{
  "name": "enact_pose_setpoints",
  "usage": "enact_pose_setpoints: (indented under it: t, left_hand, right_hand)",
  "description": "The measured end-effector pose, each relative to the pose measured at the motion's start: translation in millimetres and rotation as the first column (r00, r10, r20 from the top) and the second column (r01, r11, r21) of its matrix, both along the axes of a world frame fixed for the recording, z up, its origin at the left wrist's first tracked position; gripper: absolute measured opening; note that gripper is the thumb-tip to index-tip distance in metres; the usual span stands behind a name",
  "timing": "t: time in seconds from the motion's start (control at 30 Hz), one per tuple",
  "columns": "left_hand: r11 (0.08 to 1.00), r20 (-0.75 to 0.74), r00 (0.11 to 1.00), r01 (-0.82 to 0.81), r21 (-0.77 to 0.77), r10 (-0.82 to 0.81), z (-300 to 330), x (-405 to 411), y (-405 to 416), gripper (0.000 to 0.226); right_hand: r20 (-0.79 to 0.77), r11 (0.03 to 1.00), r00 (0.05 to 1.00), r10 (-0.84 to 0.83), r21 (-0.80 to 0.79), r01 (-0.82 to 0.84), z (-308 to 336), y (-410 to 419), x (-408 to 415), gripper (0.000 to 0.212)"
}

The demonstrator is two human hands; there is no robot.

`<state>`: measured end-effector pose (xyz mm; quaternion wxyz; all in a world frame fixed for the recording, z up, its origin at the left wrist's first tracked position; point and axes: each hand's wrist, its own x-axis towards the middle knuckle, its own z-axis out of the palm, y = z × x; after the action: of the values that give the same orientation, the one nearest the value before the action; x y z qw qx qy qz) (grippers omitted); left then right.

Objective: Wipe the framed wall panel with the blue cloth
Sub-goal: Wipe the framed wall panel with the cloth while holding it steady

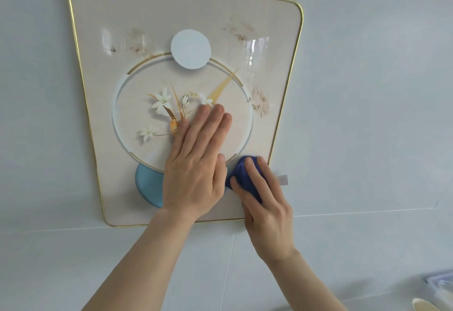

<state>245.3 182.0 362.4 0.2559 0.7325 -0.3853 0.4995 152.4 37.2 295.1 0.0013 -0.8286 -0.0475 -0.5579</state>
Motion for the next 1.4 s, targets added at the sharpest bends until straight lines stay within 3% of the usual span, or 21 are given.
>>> enact_pose_setpoints:
  t: [0.03,0.13,0.2,0.37,0.6,0.83,0.97,1.03,1.1,1.23,1.4]
  left_hand:
    - [1.000,0.009,1.000,-0.003,-0.002,0.003,0,1,0,0.060]
    - [1.000,0.037,0.999,-0.004,0.004,0.004,0,5,2,0.060]
    - [1.000,0.045,0.999,-0.009,0.005,0.009,-1,5,2,0.060]
    - [1.000,0.023,0.999,-0.029,-0.013,0.029,-2,0,-1,0.061]
    - [0.999,0.016,0.999,-0.032,-0.002,0.032,-1,0,-1,0.061]
    - [1.000,0.004,1.000,-0.029,0.000,0.029,1,-5,0,0.061]
    - [0.999,-0.002,0.999,-0.036,0.021,0.036,4,-10,4,0.062]
    - [0.998,-0.019,0.999,-0.050,0.049,0.051,6,-13,6,0.065]
    - [0.994,-0.045,0.996,-0.072,0.087,0.076,8,-18,8,0.068]
    - [0.984,-0.064,0.989,-0.121,0.131,0.130,16,-28,11,0.069]
    - [0.984,-0.010,0.987,-0.161,0.072,0.162,37,-29,15,0.071]
  right_hand:
    - [-0.013,0.999,1.000,-0.003,-0.033,0.002,-1,-3,-1,0.049]
    - [0.039,0.987,0.999,-0.028,-0.160,0.034,11,-10,-6,0.038]
    - [0.036,0.981,0.999,-0.019,-0.192,0.025,26,-15,-9,0.047]
    - [0.199,0.995,0.975,-0.095,0.059,0.085,70,-24,1,0.037]
    - [0.271,0.986,0.958,-0.092,0.162,0.049,56,-11,8,0.031]
    - [0.081,0.996,0.993,-0.090,0.021,0.088,0,-19,-10,0.050]
    - [-0.199,0.990,0.970,-0.140,-0.003,0.143,-21,-17,-27,0.055]
    - [-0.331,0.990,0.937,-0.114,0.043,0.136,-30,-15,-37,0.049]
    - [-0.360,0.981,0.932,-0.042,0.162,0.107,-26,-12,-46,0.044]
    - [-0.142,0.909,0.987,0.071,0.417,-0.005,33,-2,-55,0.040]
    - [0.193,0.931,0.979,0.061,0.344,-0.126,126,6,-41,0.026]
